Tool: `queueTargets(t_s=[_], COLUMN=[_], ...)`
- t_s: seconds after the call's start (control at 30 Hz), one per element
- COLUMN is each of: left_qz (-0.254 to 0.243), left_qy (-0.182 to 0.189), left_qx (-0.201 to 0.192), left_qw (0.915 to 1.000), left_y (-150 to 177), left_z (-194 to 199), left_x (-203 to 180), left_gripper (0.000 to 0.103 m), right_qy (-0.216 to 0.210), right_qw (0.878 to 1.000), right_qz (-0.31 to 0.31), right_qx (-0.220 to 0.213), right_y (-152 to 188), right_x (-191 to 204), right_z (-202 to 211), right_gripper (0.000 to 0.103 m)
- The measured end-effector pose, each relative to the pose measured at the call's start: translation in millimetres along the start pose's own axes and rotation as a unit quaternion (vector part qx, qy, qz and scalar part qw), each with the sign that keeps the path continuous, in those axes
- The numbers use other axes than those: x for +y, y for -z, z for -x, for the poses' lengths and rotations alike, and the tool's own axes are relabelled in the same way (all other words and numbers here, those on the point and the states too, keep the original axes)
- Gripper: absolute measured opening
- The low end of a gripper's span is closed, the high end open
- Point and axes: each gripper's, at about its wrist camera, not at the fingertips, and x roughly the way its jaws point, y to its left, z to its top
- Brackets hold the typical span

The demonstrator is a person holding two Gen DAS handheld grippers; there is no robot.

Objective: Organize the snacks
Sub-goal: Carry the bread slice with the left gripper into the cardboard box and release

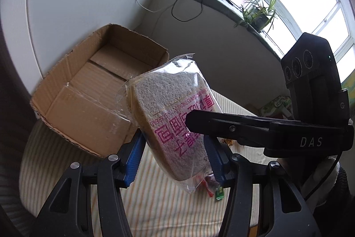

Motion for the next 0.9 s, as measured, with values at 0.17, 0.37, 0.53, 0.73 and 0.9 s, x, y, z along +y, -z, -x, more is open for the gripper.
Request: queueTargets(t_s=[0.17,0.37,0.53,0.73,0.9], left_qz=[0.01,0.014,0.023,0.029,0.025], left_qy=[-0.017,-0.03,-0.033,-0.036,-0.045], left_qx=[-0.007,-0.007,-0.003,0.004,0.005], left_qw=[0.9998,0.9994,0.9992,0.9989,0.9987], left_y=[-13.5,-25.5,-34.7,-36.7,-37.9], left_z=[3.7,2.6,-3.2,-10.6,-16.0], left_x=[25.0,48.0,67.4,81.1,82.8], left_gripper=[0.053,0.053,0.053,0.053,0.053], right_qy=[-0.011,-0.013,-0.012,-0.007,0.012], right_qw=[1.0,1.0,0.999,0.999,0.999], right_qz=[0.001,0.008,0.006,0.004,0.015], right_qx=[0.009,0.021,0.029,0.042,0.044], right_y=[-17.9,-36.5,-45.0,-52.0,-55.2], right_x=[9.1,20.1,20.8,20.9,22.0], right_z=[-26.1,-53.4,-67.3,-84.0,-89.9], right_gripper=[0.06,0.06,0.06,0.06,0.061])
